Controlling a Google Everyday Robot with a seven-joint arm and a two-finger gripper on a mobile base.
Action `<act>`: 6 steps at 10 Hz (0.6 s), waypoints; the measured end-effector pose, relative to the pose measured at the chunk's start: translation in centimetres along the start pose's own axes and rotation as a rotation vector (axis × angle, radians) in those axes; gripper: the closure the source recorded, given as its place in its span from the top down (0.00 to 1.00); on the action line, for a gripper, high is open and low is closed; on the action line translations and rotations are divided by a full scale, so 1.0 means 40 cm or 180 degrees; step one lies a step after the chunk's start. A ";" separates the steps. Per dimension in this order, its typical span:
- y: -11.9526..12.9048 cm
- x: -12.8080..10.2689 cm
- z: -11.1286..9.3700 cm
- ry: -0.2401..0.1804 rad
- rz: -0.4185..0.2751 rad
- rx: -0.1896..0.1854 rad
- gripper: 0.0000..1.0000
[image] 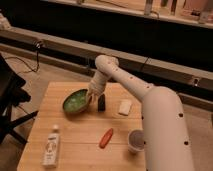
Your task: Drag the ceramic bowl in a circle
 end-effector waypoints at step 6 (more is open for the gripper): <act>0.018 -0.008 -0.001 -0.0046 0.0068 0.0034 0.00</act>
